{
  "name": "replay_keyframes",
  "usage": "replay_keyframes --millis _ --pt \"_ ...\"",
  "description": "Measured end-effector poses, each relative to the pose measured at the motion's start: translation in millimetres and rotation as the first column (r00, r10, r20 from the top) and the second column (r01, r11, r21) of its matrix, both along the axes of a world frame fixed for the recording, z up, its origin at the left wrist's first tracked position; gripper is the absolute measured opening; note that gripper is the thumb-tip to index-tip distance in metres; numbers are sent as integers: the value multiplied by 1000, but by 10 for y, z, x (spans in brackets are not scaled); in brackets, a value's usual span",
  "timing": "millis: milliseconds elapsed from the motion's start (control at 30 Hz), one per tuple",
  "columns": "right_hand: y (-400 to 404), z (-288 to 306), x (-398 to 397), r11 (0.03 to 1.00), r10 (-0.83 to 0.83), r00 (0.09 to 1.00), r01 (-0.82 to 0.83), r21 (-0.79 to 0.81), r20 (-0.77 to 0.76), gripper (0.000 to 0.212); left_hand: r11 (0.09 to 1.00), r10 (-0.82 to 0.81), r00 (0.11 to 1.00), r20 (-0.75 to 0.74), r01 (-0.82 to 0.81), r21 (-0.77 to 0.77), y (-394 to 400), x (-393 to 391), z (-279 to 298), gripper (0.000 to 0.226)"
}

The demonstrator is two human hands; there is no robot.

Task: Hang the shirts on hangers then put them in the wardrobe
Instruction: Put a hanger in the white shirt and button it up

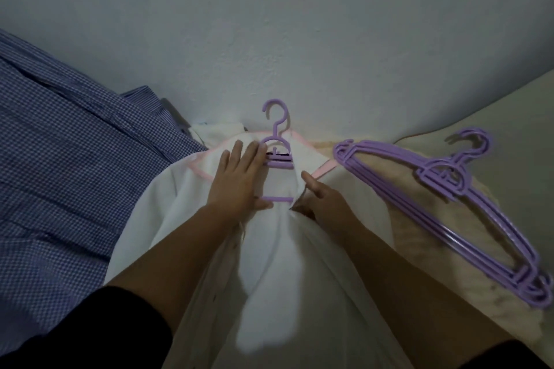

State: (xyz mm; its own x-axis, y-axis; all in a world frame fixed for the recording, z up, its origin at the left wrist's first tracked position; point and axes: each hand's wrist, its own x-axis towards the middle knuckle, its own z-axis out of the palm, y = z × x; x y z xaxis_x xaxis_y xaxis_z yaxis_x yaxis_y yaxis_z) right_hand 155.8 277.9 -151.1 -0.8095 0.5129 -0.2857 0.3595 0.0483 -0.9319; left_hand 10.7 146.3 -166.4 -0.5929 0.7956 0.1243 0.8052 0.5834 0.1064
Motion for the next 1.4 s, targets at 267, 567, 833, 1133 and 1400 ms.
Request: replay_keyframes --millis 267,567,833,1133,1400 --pt "-130 -62 162 964 -224 967 202 -174 -120 75 962 69 995 70 -85 258 -339 445 32 117" --pt "-318 -27 317 923 -198 980 182 -339 -13 46 724 284 829 481 -515 459 -544 1084 -1 61" --pt "-329 -73 188 934 -126 992 120 -336 5 42 686 220 707 672 -602 408 -365 978 23 34" --pt "-319 -149 -43 904 -181 983 166 -394 -2 40 489 80 451 889 -795 360 -132 937 48 35" --pt "-336 -178 -157 942 -265 964 253 -220 -28 10 418 -22 302 953 -863 283 -131 896 93 35"
